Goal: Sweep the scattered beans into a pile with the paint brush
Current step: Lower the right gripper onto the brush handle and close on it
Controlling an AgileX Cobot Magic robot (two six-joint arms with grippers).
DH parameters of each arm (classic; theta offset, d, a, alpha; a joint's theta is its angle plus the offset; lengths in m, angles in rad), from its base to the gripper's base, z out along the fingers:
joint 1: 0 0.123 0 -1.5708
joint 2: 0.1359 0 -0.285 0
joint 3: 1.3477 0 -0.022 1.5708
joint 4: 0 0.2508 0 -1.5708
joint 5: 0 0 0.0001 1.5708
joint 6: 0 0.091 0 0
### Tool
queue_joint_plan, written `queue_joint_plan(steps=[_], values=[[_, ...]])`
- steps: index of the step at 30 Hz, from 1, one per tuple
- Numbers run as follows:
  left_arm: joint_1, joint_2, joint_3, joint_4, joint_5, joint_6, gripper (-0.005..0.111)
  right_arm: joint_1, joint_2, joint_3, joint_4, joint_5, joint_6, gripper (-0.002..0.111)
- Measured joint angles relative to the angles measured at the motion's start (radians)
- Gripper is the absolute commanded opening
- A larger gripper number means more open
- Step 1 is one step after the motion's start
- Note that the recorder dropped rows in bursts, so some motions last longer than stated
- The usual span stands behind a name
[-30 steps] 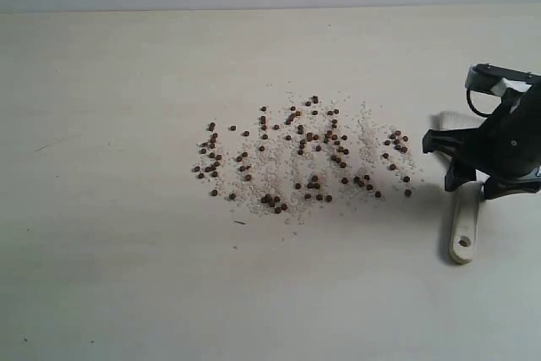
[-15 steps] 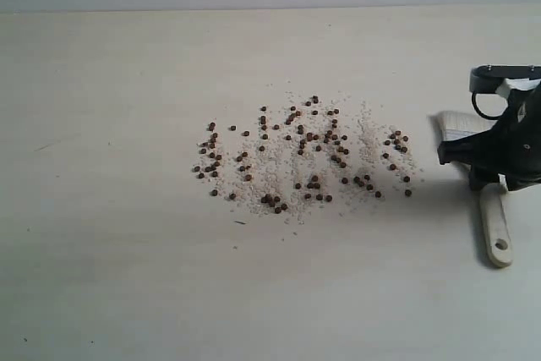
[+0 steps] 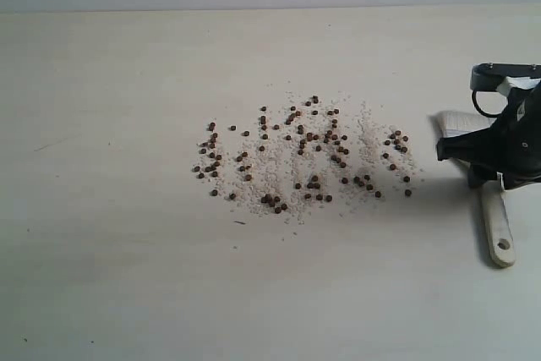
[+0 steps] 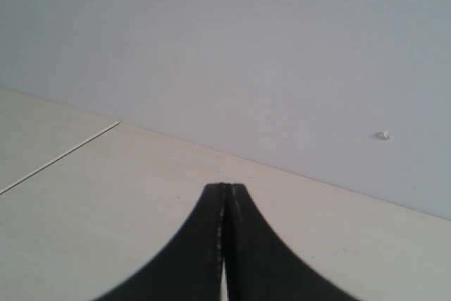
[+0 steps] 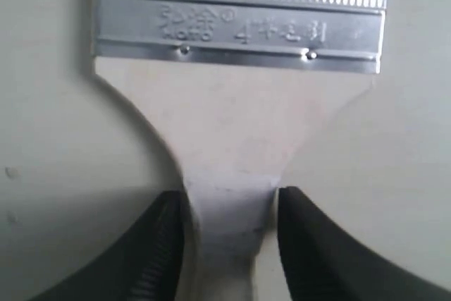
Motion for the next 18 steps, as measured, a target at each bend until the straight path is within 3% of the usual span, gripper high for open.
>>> queue_joint_plan(steps=[11, 18], values=[[0.000, 0.000, 0.000, 0.000, 0.000, 0.000, 0.000, 0.000, 0.000, 0.000, 0.002, 0.002, 0.000, 0.000], [0.000, 0.000, 0.000, 0.000, 0.000, 0.000, 0.000, 0.002, 0.005, 0.005, -0.040, -0.001, 0.002, 0.000]])
